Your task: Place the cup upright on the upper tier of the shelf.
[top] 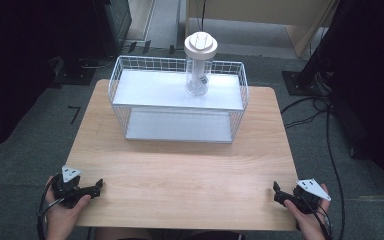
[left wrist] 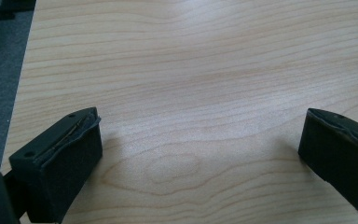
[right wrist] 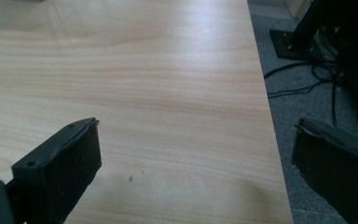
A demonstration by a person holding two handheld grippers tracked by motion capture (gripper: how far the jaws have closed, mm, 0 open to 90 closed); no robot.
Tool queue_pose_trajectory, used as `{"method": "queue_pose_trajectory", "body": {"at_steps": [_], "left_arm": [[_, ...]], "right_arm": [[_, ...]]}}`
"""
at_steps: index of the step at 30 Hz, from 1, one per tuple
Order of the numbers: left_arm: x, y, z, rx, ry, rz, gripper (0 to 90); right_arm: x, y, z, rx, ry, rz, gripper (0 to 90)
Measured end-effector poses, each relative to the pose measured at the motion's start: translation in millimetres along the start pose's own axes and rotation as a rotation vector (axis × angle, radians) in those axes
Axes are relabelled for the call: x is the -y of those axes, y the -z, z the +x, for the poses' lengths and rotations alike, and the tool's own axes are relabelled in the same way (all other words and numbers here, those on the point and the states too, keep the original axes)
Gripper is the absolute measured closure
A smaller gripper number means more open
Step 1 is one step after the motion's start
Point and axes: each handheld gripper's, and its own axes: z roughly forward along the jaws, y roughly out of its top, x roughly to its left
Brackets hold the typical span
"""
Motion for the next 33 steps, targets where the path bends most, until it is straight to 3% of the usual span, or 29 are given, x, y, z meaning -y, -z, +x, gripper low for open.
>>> {"method": "queue_pose_trajectory", "body": {"at_steps": [5,15,17,21,27,33], "left_arm": [[0.0,0.0,0.0,0.0,0.0,0.0,0.0],[0.2,0.2,-0.1,0.001,0.0,0.0,0.0],[0.2,0.1,-0.1,0.001,0.0,0.0,0.0],[0.2,0.1,-0.2,0.001,0.0,-0.001,0.0],[0.2,0.2,-0.1,0.001,0.0,0.0,0.0],[0.2,0.1,-0.2,0.001,0.001,-0.001,0.0]], "right_arm": [[0.4,-2.1,-1.6,0.0,0.034,0.056,1.5],[1.9,-4.3,-6.2,0.006,0.039,0.125,1.5],[2.4,-3.9,-7.7,-0.006,0.03,0.132,1.6],[4.4,-2.6,-10.3,-0.1,0.008,0.165,1.8],[14.0,3.9,-10.1,-0.124,0.024,0.111,3.6],[11.2,2.4,-8.8,-0.122,0.021,0.124,3.8]]}}
